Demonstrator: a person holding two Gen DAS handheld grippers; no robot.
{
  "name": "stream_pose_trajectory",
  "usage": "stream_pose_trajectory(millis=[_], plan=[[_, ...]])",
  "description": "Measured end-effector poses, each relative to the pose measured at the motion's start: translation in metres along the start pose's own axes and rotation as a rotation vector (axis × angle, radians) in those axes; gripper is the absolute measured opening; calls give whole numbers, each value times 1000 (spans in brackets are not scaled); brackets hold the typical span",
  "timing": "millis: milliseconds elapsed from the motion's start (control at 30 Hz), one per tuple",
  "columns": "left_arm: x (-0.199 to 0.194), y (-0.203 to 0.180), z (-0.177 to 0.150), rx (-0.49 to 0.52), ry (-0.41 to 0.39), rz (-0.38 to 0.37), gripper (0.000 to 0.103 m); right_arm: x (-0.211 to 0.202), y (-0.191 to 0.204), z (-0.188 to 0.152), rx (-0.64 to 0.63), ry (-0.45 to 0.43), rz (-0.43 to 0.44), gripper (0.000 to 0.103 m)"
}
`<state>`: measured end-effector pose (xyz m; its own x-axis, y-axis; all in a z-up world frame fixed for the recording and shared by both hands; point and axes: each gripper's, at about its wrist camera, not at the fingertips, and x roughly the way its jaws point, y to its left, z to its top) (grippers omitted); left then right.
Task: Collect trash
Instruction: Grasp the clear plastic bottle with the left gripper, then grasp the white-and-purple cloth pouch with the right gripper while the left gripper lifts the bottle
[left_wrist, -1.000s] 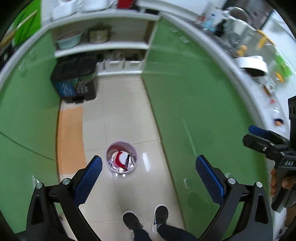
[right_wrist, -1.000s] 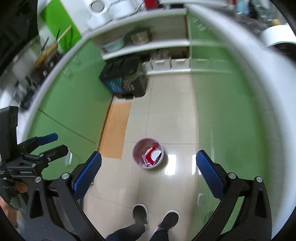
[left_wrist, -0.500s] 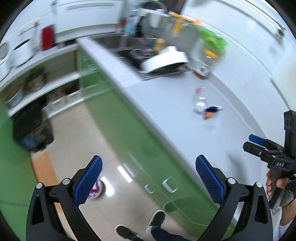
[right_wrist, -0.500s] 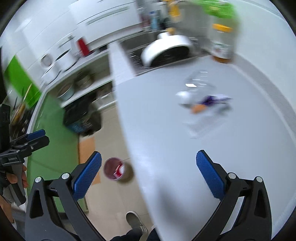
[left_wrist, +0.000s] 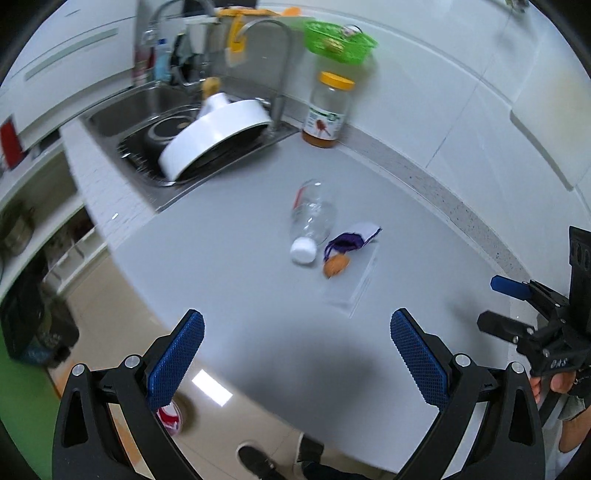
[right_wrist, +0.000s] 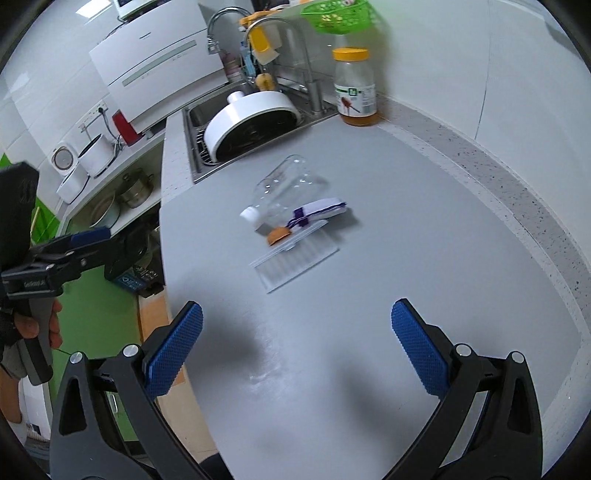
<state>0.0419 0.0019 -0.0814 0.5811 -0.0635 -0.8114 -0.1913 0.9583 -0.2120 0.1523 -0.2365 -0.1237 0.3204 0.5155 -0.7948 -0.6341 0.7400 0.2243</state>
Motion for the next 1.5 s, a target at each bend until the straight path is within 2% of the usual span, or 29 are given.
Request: stream_pose_trajectory(millis=[433,633,867,933,967,1033,1067,1100,1300,1500], plan=[[113,-24,84,140,106,-51,97,38,-24,19,105,29,-42,100],[164,-27,99,150,162,-55,97,58,-38,21,146,58,-47,100],[200,-27,106,143,209,-73,96,72,-50,19,173,80,-50,100],[207,-27,107,139,219,-80,96,74,-51,19,174,85,-50,100],[209,-27,106,138,224,-83,93,74,-51,19,173,86,-50,100],[215,-27,104,139,240,-86,74,75,-52,20,172,88,-49,100],[219,-27,104,141,246,-79,61,75,-52,20,171,89,-49,100],[221,-26,104,138,247,-76,59,75,-52,20,170,88,-47,100],[211,-22,104,124,216,-83,57,78,-48,27,155,85,-44,100],[170,-16,108,116,144,-81,57,88,-38,44,113,85,-37,100]])
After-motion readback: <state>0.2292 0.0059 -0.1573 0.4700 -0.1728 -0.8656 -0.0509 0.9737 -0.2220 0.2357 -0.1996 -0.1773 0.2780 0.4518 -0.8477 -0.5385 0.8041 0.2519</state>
